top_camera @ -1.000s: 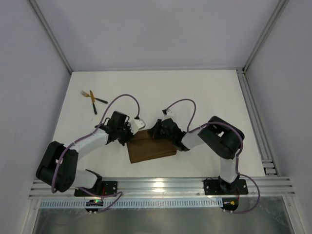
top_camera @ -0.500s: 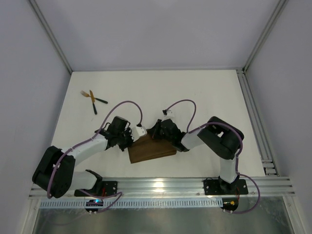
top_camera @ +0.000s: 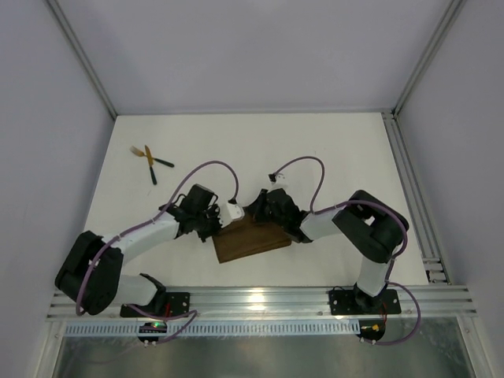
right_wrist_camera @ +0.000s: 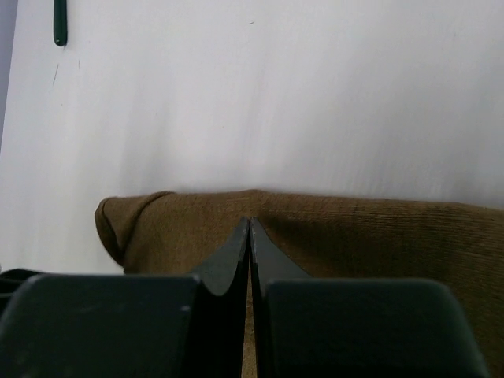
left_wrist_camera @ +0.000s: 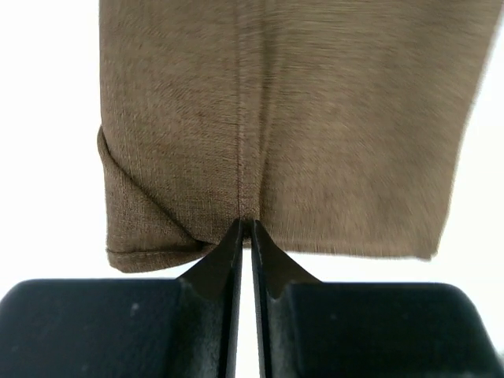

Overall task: Fold the napkin into a case and place the utensils inside
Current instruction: Smooth out the 2/3-rectangle-folded napkin at the center of the board.

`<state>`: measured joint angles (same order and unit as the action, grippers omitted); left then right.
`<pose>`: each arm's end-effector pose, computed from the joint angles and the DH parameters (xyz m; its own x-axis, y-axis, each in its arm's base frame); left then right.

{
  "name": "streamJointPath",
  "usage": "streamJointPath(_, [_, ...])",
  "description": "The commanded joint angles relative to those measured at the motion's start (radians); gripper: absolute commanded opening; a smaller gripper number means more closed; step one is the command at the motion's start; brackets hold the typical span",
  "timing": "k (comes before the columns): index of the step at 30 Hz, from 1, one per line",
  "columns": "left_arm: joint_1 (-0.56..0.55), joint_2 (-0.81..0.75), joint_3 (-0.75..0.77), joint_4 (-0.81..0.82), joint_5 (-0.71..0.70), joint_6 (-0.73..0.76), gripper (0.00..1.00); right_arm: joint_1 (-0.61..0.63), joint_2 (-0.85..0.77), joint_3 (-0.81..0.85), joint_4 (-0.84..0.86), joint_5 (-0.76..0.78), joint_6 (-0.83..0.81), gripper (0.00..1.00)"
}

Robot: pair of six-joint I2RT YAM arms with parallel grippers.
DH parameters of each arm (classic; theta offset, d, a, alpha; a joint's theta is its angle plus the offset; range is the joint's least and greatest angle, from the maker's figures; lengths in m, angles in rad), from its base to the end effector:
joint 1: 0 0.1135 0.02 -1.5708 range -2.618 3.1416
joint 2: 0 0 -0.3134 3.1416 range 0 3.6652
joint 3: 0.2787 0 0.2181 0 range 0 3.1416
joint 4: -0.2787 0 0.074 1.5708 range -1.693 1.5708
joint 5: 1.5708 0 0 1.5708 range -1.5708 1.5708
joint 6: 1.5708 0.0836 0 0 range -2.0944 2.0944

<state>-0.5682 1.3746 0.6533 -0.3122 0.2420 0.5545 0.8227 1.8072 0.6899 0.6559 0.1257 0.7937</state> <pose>0.1876 -0.1436 0.1942 -0.2861 0.7891 -0.5435 0.9133 0.3962 0.0945 0.2660 0.2712 0.1861 -0.6764 0.3110 -0.6677 -0.2405 0.7636 0.5993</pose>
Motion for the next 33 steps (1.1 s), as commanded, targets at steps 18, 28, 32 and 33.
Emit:
streamJointPath(18, [0.025,0.099,0.128,-0.044,-0.202,-0.139,0.12,-0.008,0.008,0.003,0.025,-0.012,-0.022,0.04])
streamJointPath(28, [0.025,0.176,0.048,0.012,-0.211,-0.105,0.10,-0.122,-0.019,-0.096,0.088,-0.038,0.024,0.04])
streamJointPath(32, [0.025,0.173,0.028,0.027,-0.214,-0.100,0.10,-0.175,-0.023,-0.138,0.122,-0.040,0.039,0.04])
streamJointPath(33, [0.025,0.166,0.020,0.030,-0.217,-0.094,0.10,-0.183,-0.026,-0.154,0.128,-0.040,0.045,0.04])
